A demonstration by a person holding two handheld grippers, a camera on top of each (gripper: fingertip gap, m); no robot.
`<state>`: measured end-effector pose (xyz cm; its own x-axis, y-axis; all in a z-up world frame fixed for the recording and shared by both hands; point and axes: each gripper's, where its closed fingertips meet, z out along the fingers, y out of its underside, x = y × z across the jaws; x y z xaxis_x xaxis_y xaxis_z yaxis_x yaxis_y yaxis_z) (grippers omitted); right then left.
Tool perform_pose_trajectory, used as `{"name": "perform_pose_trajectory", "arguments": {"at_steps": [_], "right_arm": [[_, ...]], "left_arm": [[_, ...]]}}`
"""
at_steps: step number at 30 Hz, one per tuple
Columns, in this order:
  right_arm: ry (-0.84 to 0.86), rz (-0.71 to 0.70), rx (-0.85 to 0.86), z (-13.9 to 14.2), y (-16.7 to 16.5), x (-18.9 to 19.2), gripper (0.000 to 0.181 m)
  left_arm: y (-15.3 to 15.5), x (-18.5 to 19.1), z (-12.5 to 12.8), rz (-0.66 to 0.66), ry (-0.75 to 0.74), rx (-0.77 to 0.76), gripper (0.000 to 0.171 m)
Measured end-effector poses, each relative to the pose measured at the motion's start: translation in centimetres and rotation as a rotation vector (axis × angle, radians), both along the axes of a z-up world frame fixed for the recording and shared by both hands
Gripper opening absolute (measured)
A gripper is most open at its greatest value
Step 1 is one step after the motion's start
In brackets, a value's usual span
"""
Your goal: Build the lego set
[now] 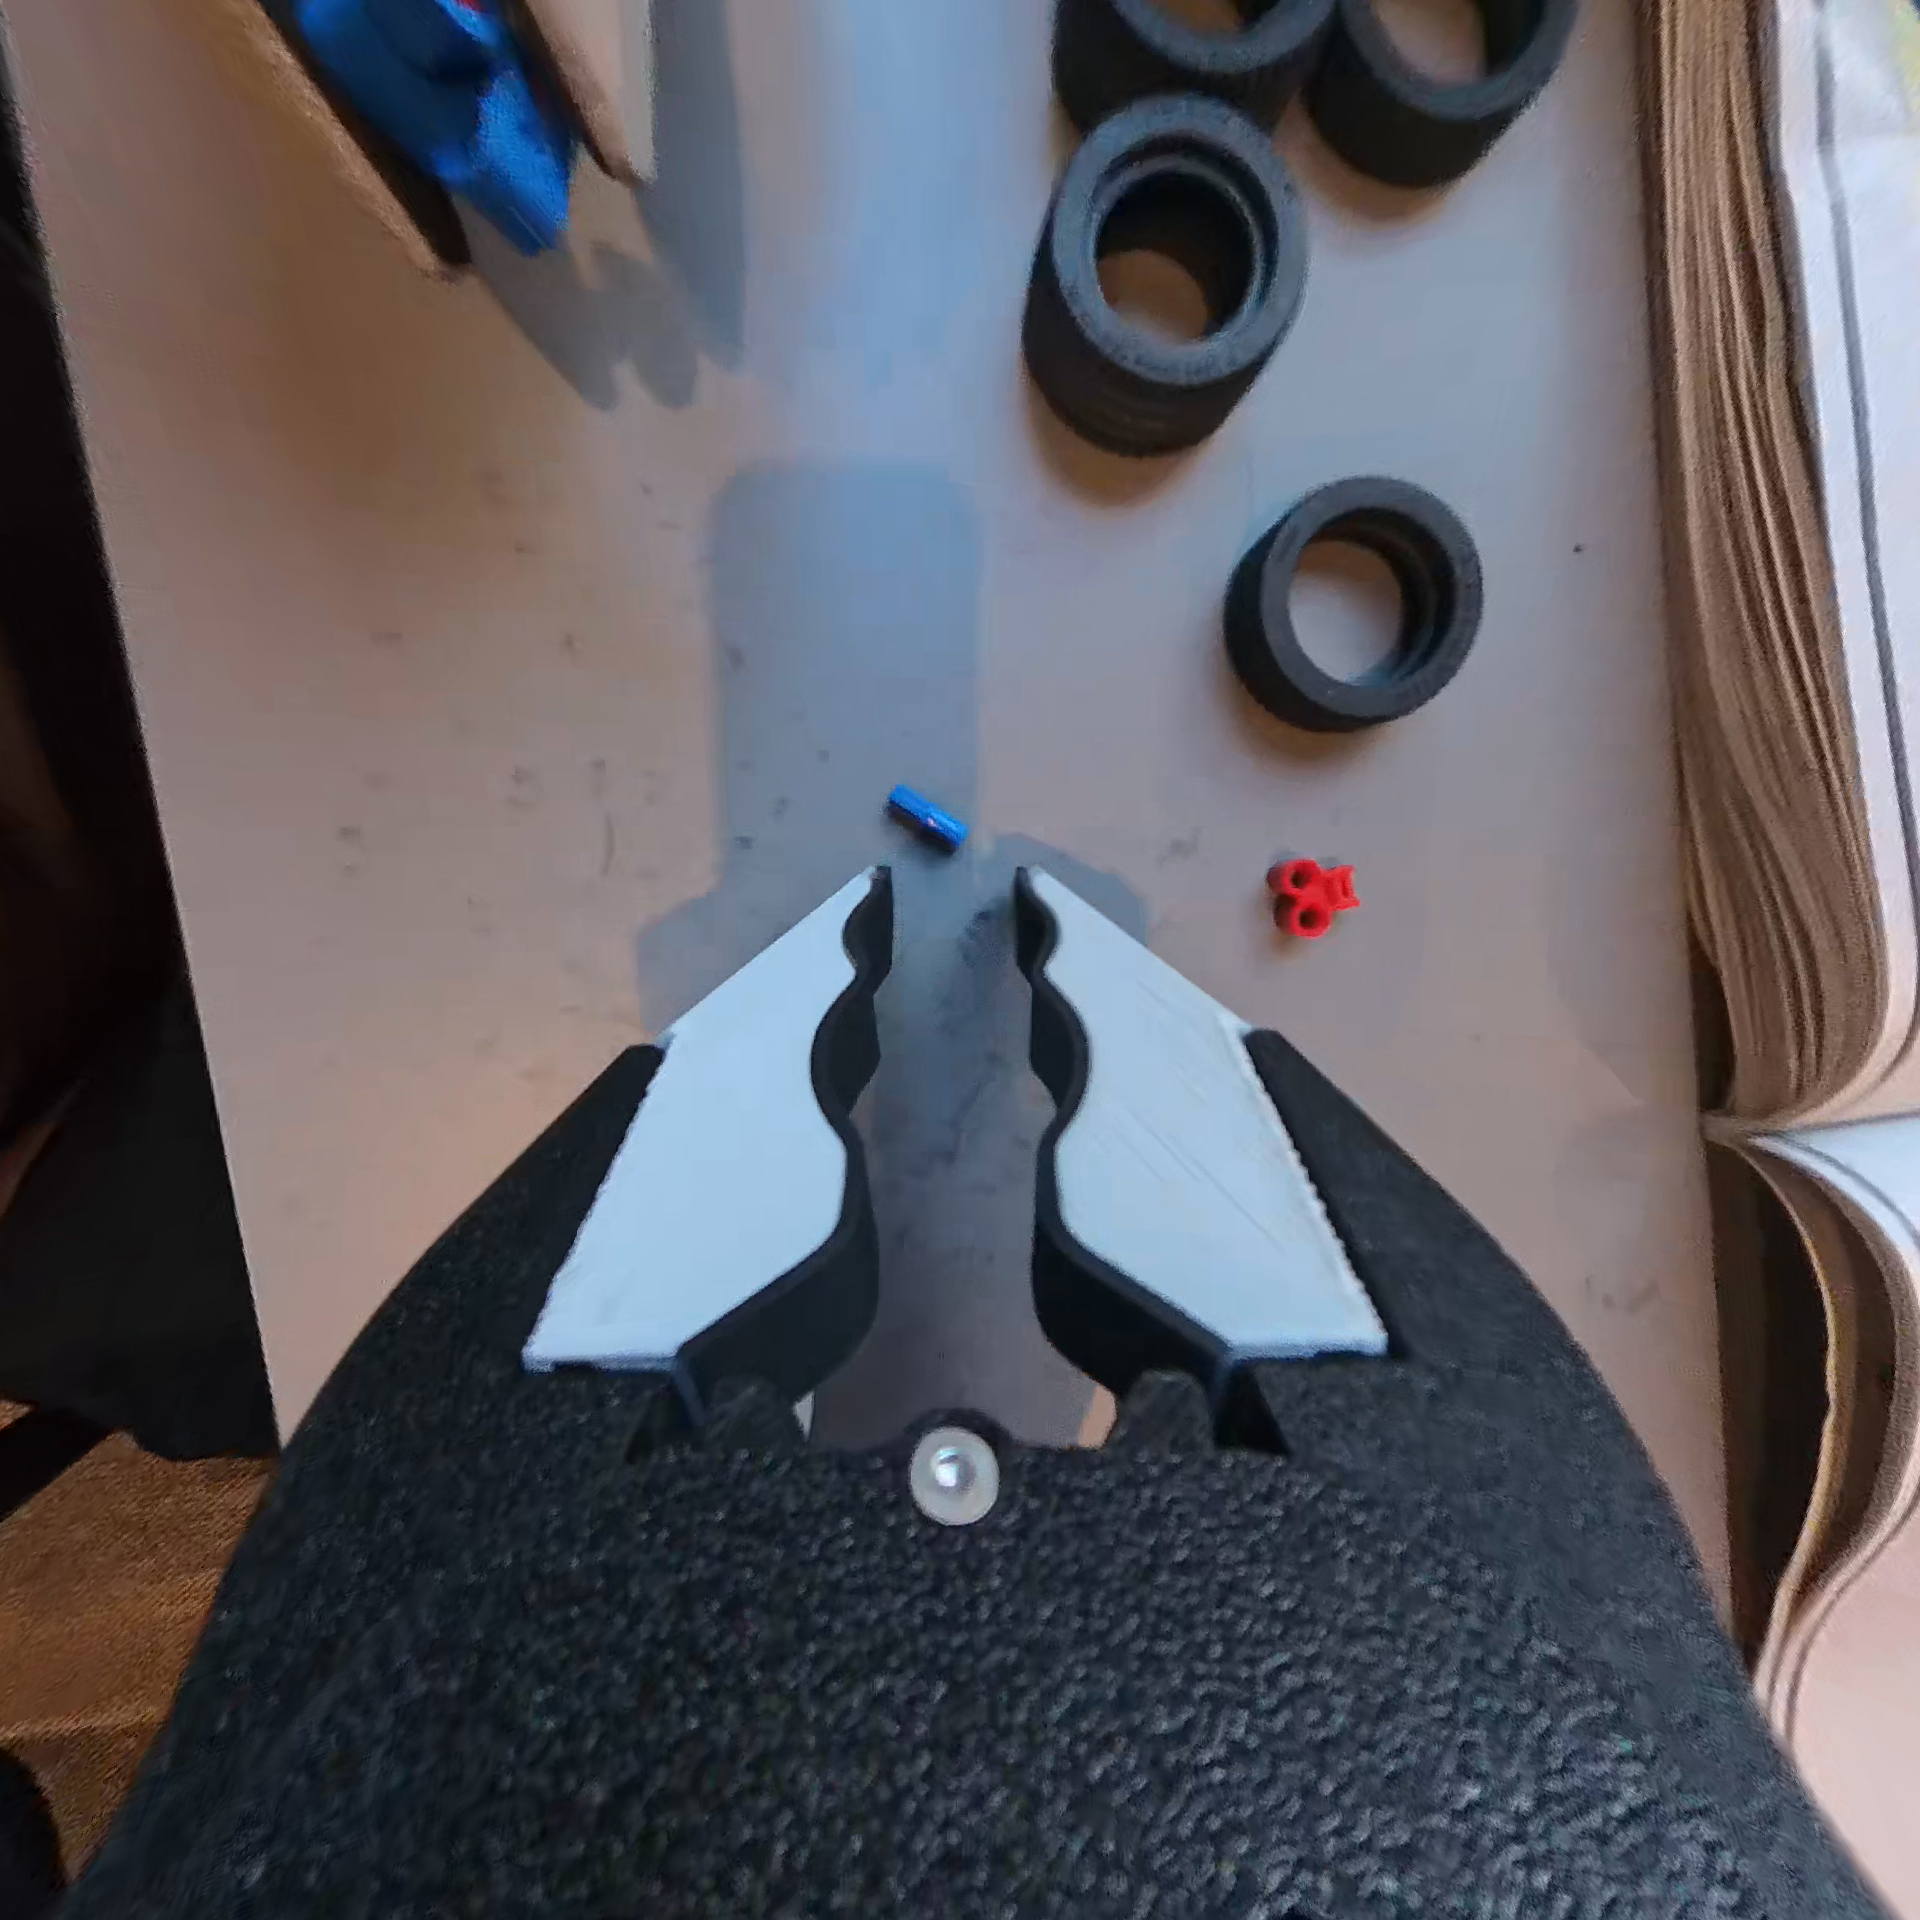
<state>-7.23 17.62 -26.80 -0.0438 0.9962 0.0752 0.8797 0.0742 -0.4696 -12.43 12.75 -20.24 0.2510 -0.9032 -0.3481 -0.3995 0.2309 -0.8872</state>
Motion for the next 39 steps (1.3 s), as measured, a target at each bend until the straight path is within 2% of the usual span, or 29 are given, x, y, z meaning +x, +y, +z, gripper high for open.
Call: {"name": "perform_pose_trajectory", "arguments": {"at_steps": [4, 8, 14, 18, 28, 39], "right_arm": [[0.025, 0.070, -0.054, -0.1, -1.0, -0.9, 0.020], [0.003, 0.063, -0.086, -0.1, -1.3, -0.8, 0.012], [0.012, -0.005, -0.033, -0.1, -1.7, -0.6, 0.004], [0.039, -0.096, -0.047, 0.3, -1.9, -0.2, 0.008], [0.166, -0.207, -0.068, 0.1, -1.7, -0.6, 0.008], [0.163, -0.209, -0.069, -0.1, -1.8, -0.7, 0.007]], "left_arm": [[0.0, 0.1, -0.4, 0.006, 0.032, 0.017, 0.015], [0.1, 0.1, -0.6, 0.016, 0.041, 0.021, 0.015], [0.6, 0.0, -0.8, 0.042, 0.055, 0.010, 0.015], [0.7, 0.0, -0.9, 0.048, 0.067, 0.016, 0.015], [1.0, -0.1, -1.2, 0.066, 0.085, 0.025, 0.015], [1.5, -0.2, -1.5, 0.087, 0.107, 0.018, 0.015]]}}
